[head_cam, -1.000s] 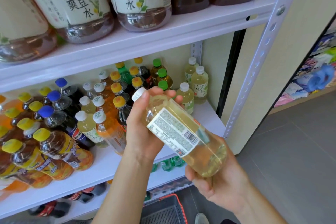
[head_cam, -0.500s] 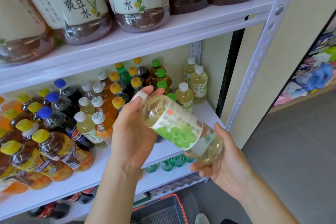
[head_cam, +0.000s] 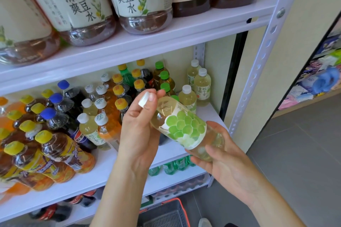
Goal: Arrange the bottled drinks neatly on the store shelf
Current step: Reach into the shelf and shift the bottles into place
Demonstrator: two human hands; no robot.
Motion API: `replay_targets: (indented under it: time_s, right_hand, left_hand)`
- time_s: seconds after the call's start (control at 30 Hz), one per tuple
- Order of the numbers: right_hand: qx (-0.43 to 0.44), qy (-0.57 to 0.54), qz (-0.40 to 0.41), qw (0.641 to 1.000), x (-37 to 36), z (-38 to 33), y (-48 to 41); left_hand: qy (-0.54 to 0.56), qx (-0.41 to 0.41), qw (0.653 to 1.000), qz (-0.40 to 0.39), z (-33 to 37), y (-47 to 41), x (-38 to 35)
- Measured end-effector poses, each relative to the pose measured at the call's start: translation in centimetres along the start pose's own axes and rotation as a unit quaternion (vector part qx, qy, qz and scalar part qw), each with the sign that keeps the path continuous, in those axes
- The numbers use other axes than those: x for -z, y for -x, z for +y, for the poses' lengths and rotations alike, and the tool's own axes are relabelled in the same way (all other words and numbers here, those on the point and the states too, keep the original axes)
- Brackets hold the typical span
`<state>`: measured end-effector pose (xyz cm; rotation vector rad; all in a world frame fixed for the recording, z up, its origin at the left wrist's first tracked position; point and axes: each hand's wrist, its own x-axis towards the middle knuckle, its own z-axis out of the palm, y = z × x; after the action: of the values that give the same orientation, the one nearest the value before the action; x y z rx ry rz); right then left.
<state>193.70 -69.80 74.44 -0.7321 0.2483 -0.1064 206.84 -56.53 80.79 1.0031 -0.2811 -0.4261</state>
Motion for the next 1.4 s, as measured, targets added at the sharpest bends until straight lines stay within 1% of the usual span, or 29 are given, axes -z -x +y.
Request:
replay_targets:
  time_s: [0.07, 0.13, 0.2, 0.27, 0.33, 0.37, 0.47, 0.6, 0.67, 0.77, 0.83, 0.9, 1.0, 1.07, 1.1, 1.13, 1.17, 1.23, 1.27, 1.3, 1.33, 1.4]
  right_hand:
    - [0.008, 0.019, 0.014, 1.000, 0.2, -0.1, 0.2]
    - [-0.007, 0.028, 0.003, 1.000, 0.2, -0.4, 0.5]
    - [-0.050, 0.042, -0.002, 0.998, 0.2, -0.6, 0.7]
    - [-0.108, 0.072, -0.018, 0.991, 0.3, -0.7, 0.8]
    - [-0.153, 0.077, -0.037, 0.985, 0.6, -0.7, 0.7]
    - [-0.166, 0.074, -0.041, 0.982, 0.9, -0.7, 0.6]
    - [-0.184, 0.078, -0.038, 0.979, 1.2, -0.9, 0.4]
    - [-0.177, 0.087, -0.028, 0.980, 1.5, -1.2, 0.1]
    - [-0.164, 0.083, -0.024, 0.983, 1.6, -1.0, -0.1]
    - [-0.134, 0.077, -0.010, 0.988, 1.7, -0.9, -0.3]
    - [-0.110, 0.093, 0.000, 0.990, 2.1, -0.8, -0.4]
    - [-0.103, 0.109, 0.003, 0.989, 2.5, -0.7, -0.5]
    - [-0.103, 0.142, 0.041, 0.984, 3.2, -0.5, -0.7]
    - [-0.070, 0.232, 0.109, 0.964, 4.0, -0.2, -1.2]
    - [-0.036, 0.301, 0.148, 0.941, 4.1, -0.3, -1.3]
    - [0.008, 0.364, 0.168, 0.916, 4.3, -0.6, -1.5]
    - [0.048, 0.412, 0.158, 0.896, 4.3, -1.2, -1.7]
    - [0.086, 0.498, 0.096, 0.858, 4.1, -1.9, -2.1]
    - [0.094, 0.535, 0.081, 0.835, 3.7, -2.1, -2.5]
    - [0.108, 0.559, 0.081, 0.818, 3.3, -2.1, -3.0]
    - [0.132, 0.573, 0.096, 0.803, 3.1, -1.9, -3.6]
    - [0.188, 0.579, 0.147, 0.780, 3.0, -1.5, -4.8]
  left_hand:
    - [-0.015, 0.001, 1.000, -0.007, 0.2, -0.1, 0.0]
    - [-0.042, 0.012, 0.998, -0.035, 0.6, -0.3, 0.1]
    - [-0.060, 0.029, 0.995, -0.080, 1.0, -0.4, 0.0]
    - [-0.047, 0.043, 0.990, -0.129, 1.1, -0.3, -0.3]
    - [-0.030, 0.051, 0.986, -0.153, 1.1, -0.2, -0.7]
    - [-0.032, 0.050, 0.987, -0.150, 1.0, -0.2, -1.0]
    - [-0.048, 0.038, 0.992, -0.108, 0.6, -0.2, -1.4]
    - [-0.065, 0.027, 0.994, -0.085, 0.1, -0.4, -1.5]
    - [-0.132, 0.016, 0.988, -0.077, 0.1, -0.8, -1.5]
    - [-0.287, -0.018, 0.956, -0.051, 0.3, -1.6, -1.2]
    - [-0.327, -0.031, 0.944, -0.044, 0.6, -2.1, -1.1]
    - [-0.343, -0.040, 0.937, -0.050, 0.9, -2.6, -1.2]
    - [-0.402, -0.085, 0.908, -0.084, 1.1, -3.5, -1.4]
    - [-0.449, -0.122, 0.877, -0.121, 0.8, -3.8, -1.8]
    - [-0.481, -0.141, 0.855, -0.136, 0.5, -3.8, -2.1]
    - [-0.521, -0.160, 0.825, -0.149, 0.0, -3.8, -2.5]
    - [-0.567, -0.179, 0.787, -0.164, -0.6, -3.8, -2.8]
    - [-0.642, -0.211, 0.710, -0.198, -2.0, -3.8, -3.5]
    - [-0.659, -0.211, 0.691, -0.209, -2.6, -3.9, -3.6]
    - [-0.663, -0.198, 0.690, -0.213, -3.2, -4.0, -3.7]
    - [-0.660, -0.182, 0.696, -0.216, -3.7, -4.2, -3.6]
    - [-0.651, -0.151, 0.705, -0.238, -4.1, -4.8, -3.6]
